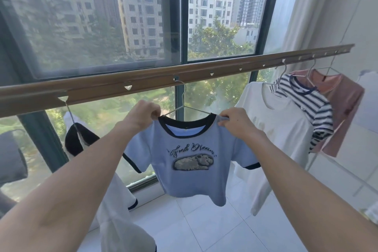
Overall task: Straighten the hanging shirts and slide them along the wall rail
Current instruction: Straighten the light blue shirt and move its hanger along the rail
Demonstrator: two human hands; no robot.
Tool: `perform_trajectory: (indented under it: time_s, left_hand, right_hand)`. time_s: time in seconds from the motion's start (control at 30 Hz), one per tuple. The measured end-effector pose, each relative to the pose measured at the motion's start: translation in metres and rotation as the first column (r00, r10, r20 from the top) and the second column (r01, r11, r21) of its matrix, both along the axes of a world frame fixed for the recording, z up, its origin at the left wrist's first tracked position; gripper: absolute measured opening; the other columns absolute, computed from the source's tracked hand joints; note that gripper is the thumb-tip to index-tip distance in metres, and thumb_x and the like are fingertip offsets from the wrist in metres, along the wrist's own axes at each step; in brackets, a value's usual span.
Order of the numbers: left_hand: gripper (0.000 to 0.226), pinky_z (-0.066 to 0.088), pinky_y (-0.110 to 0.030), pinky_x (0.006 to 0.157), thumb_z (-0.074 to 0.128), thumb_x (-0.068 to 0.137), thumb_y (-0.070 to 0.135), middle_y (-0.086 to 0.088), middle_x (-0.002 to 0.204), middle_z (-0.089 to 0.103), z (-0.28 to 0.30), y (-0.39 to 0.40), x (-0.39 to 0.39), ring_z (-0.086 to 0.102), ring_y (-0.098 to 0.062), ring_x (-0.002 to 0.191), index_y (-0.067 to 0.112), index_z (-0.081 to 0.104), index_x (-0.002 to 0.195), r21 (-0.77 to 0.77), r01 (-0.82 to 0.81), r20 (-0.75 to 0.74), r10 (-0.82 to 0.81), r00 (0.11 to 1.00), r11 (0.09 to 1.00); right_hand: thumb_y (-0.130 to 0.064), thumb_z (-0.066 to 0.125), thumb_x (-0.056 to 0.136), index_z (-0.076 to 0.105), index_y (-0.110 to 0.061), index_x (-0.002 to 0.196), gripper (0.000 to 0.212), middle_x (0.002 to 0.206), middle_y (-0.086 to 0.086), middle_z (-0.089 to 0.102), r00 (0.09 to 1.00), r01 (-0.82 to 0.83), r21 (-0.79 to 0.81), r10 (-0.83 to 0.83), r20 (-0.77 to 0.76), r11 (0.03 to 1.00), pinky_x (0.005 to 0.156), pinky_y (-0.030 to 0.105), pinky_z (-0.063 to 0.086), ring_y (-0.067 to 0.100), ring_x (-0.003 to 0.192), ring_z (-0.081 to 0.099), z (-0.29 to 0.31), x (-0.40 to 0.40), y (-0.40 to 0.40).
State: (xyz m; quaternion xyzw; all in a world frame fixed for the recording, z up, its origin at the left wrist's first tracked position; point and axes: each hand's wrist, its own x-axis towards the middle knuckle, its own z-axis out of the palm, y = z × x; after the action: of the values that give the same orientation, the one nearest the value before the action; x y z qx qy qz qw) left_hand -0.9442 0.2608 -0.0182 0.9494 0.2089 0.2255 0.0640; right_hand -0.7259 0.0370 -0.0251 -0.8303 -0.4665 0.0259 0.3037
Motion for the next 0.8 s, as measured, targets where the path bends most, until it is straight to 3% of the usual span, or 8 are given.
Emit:
perform_trajectory:
  time_s: [0.07, 0.13, 0.27, 0.33, 0.47, 0.53, 0.7, 0.8]
  left_hand:
    - [0.026, 0.049, -0.027, 0.066, 0.056, 0.082, -0.017, -0.009, 0.074, 0.067, 0.0, 0.001, -0.002, 0.062, -0.022, 0.07, 0.004, 0.072, 0.08, -0.013, -0.006, -0.028, 0.005, 1.0, 1.0]
    - [0.026, 0.049, -0.025, 0.067, 0.056, 0.082, -0.016, -0.006, 0.08, 0.066, -0.003, 0.003, -0.003, 0.063, -0.02, 0.075, 0.006, 0.07, 0.085, -0.072, -0.002, -0.063, -0.002, 0.998, 0.997]
    - [0.018, 0.051, -0.03, 0.074, 0.072, 0.082, 0.006, -0.003, 0.092, 0.061, -0.011, 0.002, -0.006, 0.059, -0.02, 0.084, 0.016, 0.06, 0.092, -0.098, -0.03, -0.104, 0.02, 0.994, 0.995]
    - [0.029, 0.051, -0.036, 0.08, 0.077, 0.081, 0.018, -0.005, 0.1, 0.057, -0.013, 0.002, -0.006, 0.056, -0.023, 0.089, 0.015, 0.053, 0.097, -0.084, -0.087, -0.063, 0.082, 0.995, 0.993]
    - [0.047, 0.045, -0.039, 0.095, 0.069, 0.089, 0.029, -0.009, 0.123, 0.059, -0.011, 0.002, -0.001, 0.056, -0.027, 0.112, 0.014, 0.051, 0.13, -0.173, -0.064, -0.04, 0.058, 0.998, 0.983]
    - [0.045, 0.044, -0.037, 0.094, 0.06, 0.095, 0.032, -0.01, 0.127, 0.061, -0.008, 0.001, 0.004, 0.057, -0.028, 0.116, 0.017, 0.049, 0.136, -0.235, -0.031, -0.037, 0.023, 0.999, 0.971]
    - [0.031, 0.048, -0.033, 0.088, 0.054, 0.098, 0.034, -0.009, 0.114, 0.07, 0.0, -0.013, 0.025, 0.064, -0.023, 0.107, 0.014, 0.064, 0.121, -0.367, 0.037, 0.055, -0.018, 0.998, 0.93]
    - [0.037, 0.051, -0.036, 0.071, 0.055, 0.095, 0.046, -0.002, 0.089, 0.074, 0.001, -0.012, 0.034, 0.063, -0.016, 0.071, 0.013, 0.071, 0.096, -0.371, 0.004, 0.086, 0.03, 0.996, 0.929]
  right_hand:
    - [0.0, 0.069, 0.079, 0.042, -0.001, 0.056, 0.035, 0.061, 0.002, 0.035, 1.0, 0.025, 0.019, -0.025, 0.0, 0.999, 0.052, 0.028, 0.021, 0.015, 0.057, 0.029, 0.002, -0.001, 0.003]
    - [-0.004, 0.076, 0.076, 0.061, 0.008, 0.069, 0.02, 0.068, 0.005, 0.049, 0.998, 0.056, 0.061, -0.057, 0.016, 0.997, 0.051, 0.023, 0.029, 0.016, 0.063, 0.041, 0.003, -0.001, 0.006]
    - [-0.008, 0.083, 0.072, 0.061, -0.007, 0.072, 0.022, 0.075, 0.002, 0.055, 0.997, 0.077, 0.13, -0.074, -0.029, 0.989, 0.054, 0.018, 0.033, 0.015, 0.068, 0.047, 0.003, -0.001, 0.009]
    - [-0.008, 0.082, 0.073, 0.061, -0.006, 0.073, 0.021, 0.076, 0.003, 0.055, 0.996, 0.081, 0.127, -0.077, -0.036, 0.989, 0.054, 0.018, 0.035, 0.016, 0.07, 0.048, 0.001, -0.002, 0.01]
    - [-0.012, 0.073, 0.084, 0.071, -0.004, 0.087, 0.008, 0.087, 0.007, 0.065, 0.994, 0.046, 0.133, -0.032, -0.101, 0.99, 0.06, 0.011, 0.038, 0.017, 0.079, 0.055, -0.002, 0.0, 0.009]
    - [-0.014, 0.065, 0.092, 0.074, -0.007, 0.097, 0.012, 0.099, 0.008, 0.068, 0.989, 0.021, 0.085, -0.008, -0.147, 0.996, 0.063, 0.008, 0.037, 0.017, 0.088, 0.058, -0.002, 0.0, 0.009]
    - [-0.012, 0.055, 0.098, 0.074, -0.011, 0.11, 0.022, 0.111, 0.004, 0.068, 0.975, -0.033, -0.048, 0.022, -0.222, 0.998, 0.076, 0.018, 0.041, 0.017, 0.101, 0.059, -0.004, 0.001, 0.009]
    - [-0.009, 0.062, 0.092, 0.075, -0.015, 0.106, 0.02, 0.108, 0.006, 0.071, 0.962, -0.061, -0.06, 0.043, -0.271, 0.996, 0.08, 0.021, 0.046, 0.018, 0.103, 0.064, -0.01, 0.0, 0.008]
